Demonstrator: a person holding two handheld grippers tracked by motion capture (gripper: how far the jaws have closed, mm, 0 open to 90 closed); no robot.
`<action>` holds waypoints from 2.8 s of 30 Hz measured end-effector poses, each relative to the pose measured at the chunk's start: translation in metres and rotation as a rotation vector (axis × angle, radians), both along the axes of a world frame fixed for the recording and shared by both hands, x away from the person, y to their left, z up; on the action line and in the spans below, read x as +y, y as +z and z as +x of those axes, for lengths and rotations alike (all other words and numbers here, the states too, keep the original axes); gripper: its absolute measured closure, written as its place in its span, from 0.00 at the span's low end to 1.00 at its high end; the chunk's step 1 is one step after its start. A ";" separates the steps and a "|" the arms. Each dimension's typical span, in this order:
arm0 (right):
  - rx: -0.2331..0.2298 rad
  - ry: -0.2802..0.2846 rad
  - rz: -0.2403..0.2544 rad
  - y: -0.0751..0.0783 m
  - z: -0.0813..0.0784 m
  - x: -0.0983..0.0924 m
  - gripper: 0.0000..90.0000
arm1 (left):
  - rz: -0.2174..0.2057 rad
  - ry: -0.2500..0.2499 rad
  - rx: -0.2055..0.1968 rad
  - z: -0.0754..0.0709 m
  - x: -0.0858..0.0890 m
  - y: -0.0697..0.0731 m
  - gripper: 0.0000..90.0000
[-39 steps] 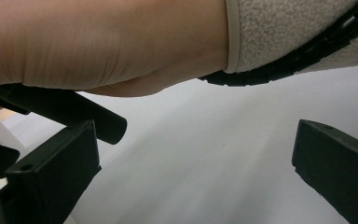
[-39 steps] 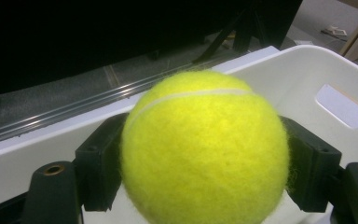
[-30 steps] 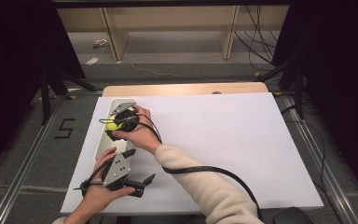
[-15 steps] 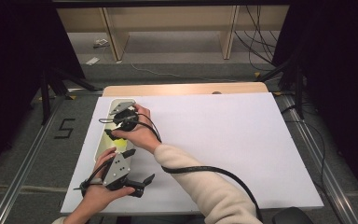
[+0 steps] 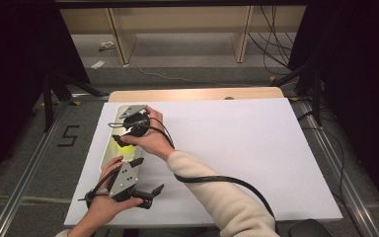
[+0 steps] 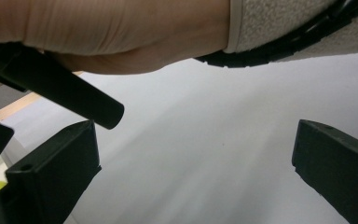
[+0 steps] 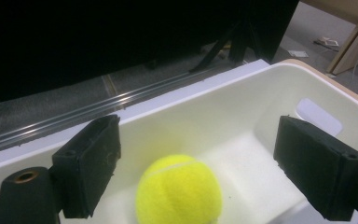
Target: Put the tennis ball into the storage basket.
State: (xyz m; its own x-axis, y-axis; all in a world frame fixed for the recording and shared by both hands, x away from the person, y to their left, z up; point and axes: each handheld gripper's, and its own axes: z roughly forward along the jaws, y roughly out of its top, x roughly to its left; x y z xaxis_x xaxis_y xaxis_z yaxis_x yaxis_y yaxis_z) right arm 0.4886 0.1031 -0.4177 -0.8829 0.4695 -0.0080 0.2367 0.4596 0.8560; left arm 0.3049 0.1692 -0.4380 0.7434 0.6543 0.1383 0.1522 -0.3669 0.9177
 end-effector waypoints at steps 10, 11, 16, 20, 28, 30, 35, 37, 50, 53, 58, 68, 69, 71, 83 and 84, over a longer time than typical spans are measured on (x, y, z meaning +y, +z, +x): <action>0.006 -0.013 0.015 0.006 -0.002 -0.028 0.17 | 0.003 0.001 -0.001 0.000 0.000 0.000 0.00; 0.006 -0.015 0.013 0.007 -0.003 -0.031 0.17 | 0.004 0.002 -0.001 0.000 0.000 0.000 0.00; 0.001 -0.025 0.012 0.010 -0.006 -0.048 0.18 | 0.007 0.001 0.002 0.000 0.000 -0.001 0.00; 0.008 -0.041 0.023 0.011 -0.009 -0.063 0.18 | 0.004 0.002 0.003 0.000 0.000 -0.001 0.00; 0.013 -0.071 0.057 0.018 -0.013 -0.094 0.18 | 0.008 0.001 0.002 0.000 0.000 -0.001 0.00; 0.015 -0.077 0.060 0.019 -0.013 -0.100 0.18 | 0.010 -0.002 0.003 0.000 0.000 -0.001 0.00; 0.008 -0.093 0.060 0.020 -0.015 -0.118 0.18 | 0.008 0.003 0.002 0.000 0.000 -0.001 0.00; 0.005 -0.102 0.057 0.020 -0.016 -0.126 0.18 | 0.007 0.002 0.002 0.000 0.001 -0.001 0.00; -0.005 -0.204 0.088 0.011 -0.027 -0.199 0.18 | -0.045 -0.043 0.070 -0.003 -0.005 -0.004 0.00; -0.002 -0.227 0.084 0.007 -0.031 -0.217 0.18 | 0.000 0.001 0.017 0.001 -0.001 -0.002 0.00; 0.001 -0.258 0.066 0.002 -0.040 -0.244 0.18 | 0.009 0.011 0.008 0.002 0.000 -0.002 0.00; -0.007 -0.333 0.069 -0.002 -0.066 -0.304 0.18 | 0.006 0.018 0.015 0.002 0.000 -0.003 0.00; -0.009 -0.338 0.069 -0.002 -0.068 -0.308 0.18 | 0.007 0.018 0.016 0.002 0.000 -0.003 0.00; -0.013 -0.346 0.075 -0.001 -0.072 -0.315 0.18 | 0.011 0.019 0.013 0.003 0.000 -0.003 0.00; -0.012 -0.377 0.079 -0.004 -0.095 -0.346 0.18 | 0.003 0.025 0.019 0.003 0.001 -0.003 0.00; -0.007 -0.381 0.078 -0.005 -0.097 -0.348 0.18 | 0.005 0.026 0.018 0.003 0.001 -0.003 0.00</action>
